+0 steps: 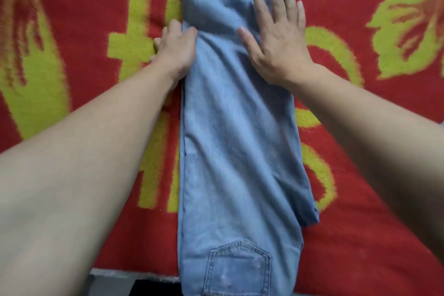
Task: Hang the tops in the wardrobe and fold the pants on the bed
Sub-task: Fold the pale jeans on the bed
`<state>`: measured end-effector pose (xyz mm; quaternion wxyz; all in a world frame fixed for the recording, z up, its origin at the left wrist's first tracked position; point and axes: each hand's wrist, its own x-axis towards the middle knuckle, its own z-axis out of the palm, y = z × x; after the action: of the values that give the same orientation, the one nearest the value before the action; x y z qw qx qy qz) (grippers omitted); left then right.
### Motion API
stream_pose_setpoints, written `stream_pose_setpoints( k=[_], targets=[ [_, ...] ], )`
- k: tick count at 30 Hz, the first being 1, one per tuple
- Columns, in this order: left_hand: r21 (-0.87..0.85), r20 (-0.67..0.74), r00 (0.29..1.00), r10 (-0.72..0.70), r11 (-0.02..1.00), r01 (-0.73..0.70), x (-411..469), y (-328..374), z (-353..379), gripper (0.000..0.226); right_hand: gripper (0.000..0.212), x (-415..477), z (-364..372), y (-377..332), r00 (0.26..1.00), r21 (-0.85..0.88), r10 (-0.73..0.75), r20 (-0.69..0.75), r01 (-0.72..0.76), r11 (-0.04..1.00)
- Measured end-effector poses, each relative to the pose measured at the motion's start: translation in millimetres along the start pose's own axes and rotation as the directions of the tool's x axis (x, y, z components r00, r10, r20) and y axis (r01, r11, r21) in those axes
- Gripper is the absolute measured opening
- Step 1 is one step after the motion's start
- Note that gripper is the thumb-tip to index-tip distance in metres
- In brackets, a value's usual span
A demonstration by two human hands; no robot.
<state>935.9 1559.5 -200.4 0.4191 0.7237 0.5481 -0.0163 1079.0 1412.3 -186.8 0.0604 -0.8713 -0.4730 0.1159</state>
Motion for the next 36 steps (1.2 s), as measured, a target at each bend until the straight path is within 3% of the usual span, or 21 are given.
stream_pose_setpoints(
  k=[3, 6, 8, 9, 11, 13, 14, 22, 28, 33, 36],
  targets=[
    [-0.165, -0.079, 0.997, 0.000, 0.986, -0.013, -7.3, -0.3, -1.5, 0.021, 0.065, -67.0, 3.2, -16.0, 0.997, 0.082, 0.003, -0.078, 0.003, 0.997],
    [-0.282, -0.305, 0.952, -0.032, 0.958, -0.058, -34.9, -7.8, -1.8, 0.013, 0.063, -133.9, 8.7, -24.7, 0.995, 0.073, 0.000, -0.097, 0.007, 0.997],
    [-0.112, -0.488, 0.866, 0.110, 0.976, -0.187, -79.2, -22.7, 6.6, 0.034, 0.063, -173.0, 17.2, -28.4, 0.993, 0.012, -0.041, -0.110, 0.043, 0.999],
    [0.034, -0.501, 0.836, 0.224, 0.970, -0.240, -106.2, -36.2, 14.2, 0.048, 0.064, -190.1, 23.0, -30.0, 0.992, -0.009, -0.066, -0.106, 0.065, 0.998],
    [0.382, -0.299, 0.863, 0.407, 0.880, -0.282, -162.1, -73.9, 30.9, 0.059, 0.069, -217.4, 35.6, -30.0, 0.993, -0.040, -0.097, -0.065, 0.095, 0.995],
    [0.600, -0.063, 0.925, 0.375, 0.755, -0.265, -201.2, -111.8, 41.2, 0.061, 0.074, -231.9, 48.6, -24.7, 0.994, -0.107, -0.105, 0.006, 0.105, 0.989],
    [0.624, -0.042, 0.939, 0.340, 0.743, -0.241, -209.1, -127.1, 44.7, 0.061, 0.076, -234.8, 54.1, -21.7, 0.993, -0.137, -0.111, 0.040, 0.115, 0.984],
    [0.525, -0.055, 0.953, 0.296, 0.821, -0.225, -224.3, -139.3, 38.5, 0.071, 0.075, -245.1, 49.7, -21.4, 0.990, -0.092, -0.040, 0.137, 0.053, 0.994],
    [0.419, -0.003, 0.999, 0.044, 0.907, -0.038, -341.5, -169.4, 46.8, 0.084, 0.075, -335.6, 26.0, -41.2, 0.984, 0.117, 0.144, 0.102, -0.156, 0.981],
    [0.349, -0.012, 0.996, -0.091, 0.933, 0.089, -425.2, -192.2, 55.2, 0.071, 0.085, -426.8, 10.7, -56.6, 0.930, 0.250, 0.296, 0.219, -0.347, 0.904],
    [0.233, -0.063, 0.982, -0.181, 0.954, 0.190, -449.7, -195.1, 60.3, 0.069, 0.086, -465.5, 11.8, -59.6, 0.860, 0.345, 0.376, 0.346, -0.489, 0.801]
  ],
)
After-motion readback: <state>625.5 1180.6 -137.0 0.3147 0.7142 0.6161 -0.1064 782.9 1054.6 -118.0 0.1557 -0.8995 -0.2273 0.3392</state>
